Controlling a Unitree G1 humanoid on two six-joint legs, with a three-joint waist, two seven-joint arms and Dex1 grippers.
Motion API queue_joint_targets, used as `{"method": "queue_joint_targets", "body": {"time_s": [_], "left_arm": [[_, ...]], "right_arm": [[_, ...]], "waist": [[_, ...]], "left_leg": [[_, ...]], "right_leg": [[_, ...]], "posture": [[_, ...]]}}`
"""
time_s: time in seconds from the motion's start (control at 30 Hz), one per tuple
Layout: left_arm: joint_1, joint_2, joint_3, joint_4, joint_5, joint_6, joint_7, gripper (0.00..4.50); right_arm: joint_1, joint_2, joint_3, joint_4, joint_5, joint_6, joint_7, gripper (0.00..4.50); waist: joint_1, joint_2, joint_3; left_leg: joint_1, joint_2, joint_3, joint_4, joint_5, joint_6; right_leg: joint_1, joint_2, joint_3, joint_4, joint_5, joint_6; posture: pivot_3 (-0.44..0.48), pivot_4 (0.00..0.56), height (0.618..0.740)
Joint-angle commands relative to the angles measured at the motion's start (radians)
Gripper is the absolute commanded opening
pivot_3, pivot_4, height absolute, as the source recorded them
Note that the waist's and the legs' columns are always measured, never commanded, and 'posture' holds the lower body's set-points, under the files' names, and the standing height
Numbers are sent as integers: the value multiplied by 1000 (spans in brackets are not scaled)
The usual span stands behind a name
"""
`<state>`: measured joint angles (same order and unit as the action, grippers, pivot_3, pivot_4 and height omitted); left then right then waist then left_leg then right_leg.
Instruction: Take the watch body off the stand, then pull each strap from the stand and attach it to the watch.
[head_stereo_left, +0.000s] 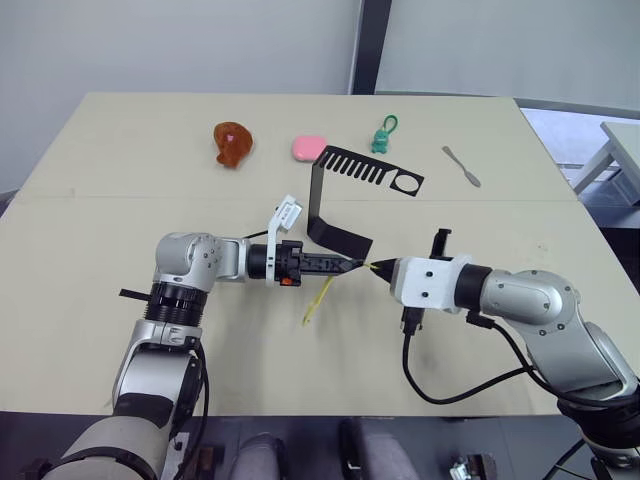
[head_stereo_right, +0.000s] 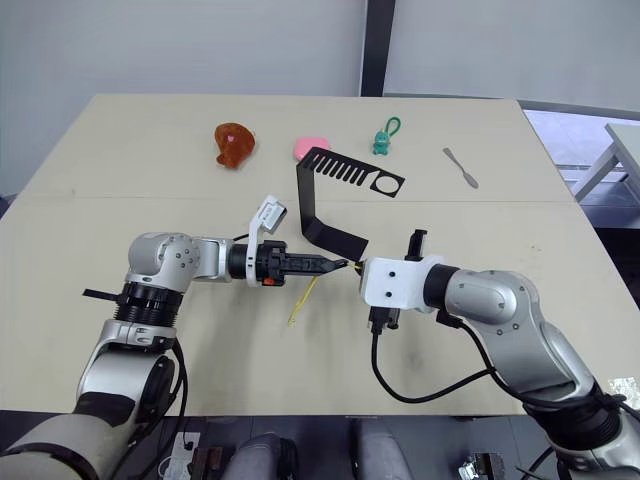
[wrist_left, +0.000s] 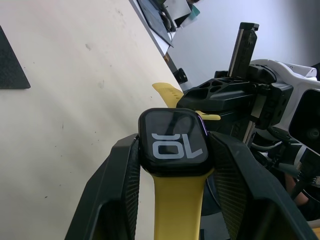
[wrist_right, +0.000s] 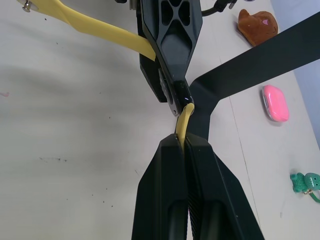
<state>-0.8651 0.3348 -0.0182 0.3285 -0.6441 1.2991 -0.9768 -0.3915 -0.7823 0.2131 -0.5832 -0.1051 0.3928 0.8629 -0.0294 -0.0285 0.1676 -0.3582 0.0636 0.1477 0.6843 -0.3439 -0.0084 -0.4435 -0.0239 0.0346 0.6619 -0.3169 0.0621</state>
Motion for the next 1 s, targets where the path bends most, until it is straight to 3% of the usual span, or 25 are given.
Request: {"method": "queue_joint_targets", "body": {"time_s": [0.03,1.0], "left_arm": [[-30,-17,-8,-42,-41,4,-24,1592],[-39,-13,-11,-45,-44,13,-41,1592]], "right_arm": [[-31,10,10,-29,9,-23,14,0],[-59,21,22,-15,-1,-18,25,0]], "waist": [[0,0,0],[0,0,0]], "left_leg": [[0,0,0,0,0,0],[0,0,0,0,0,0]], "right_leg": [[0,0,0,0,0,0],[0,0,0,0,0,0]], "posture": [[0,150,740],[0,150,740]]}}
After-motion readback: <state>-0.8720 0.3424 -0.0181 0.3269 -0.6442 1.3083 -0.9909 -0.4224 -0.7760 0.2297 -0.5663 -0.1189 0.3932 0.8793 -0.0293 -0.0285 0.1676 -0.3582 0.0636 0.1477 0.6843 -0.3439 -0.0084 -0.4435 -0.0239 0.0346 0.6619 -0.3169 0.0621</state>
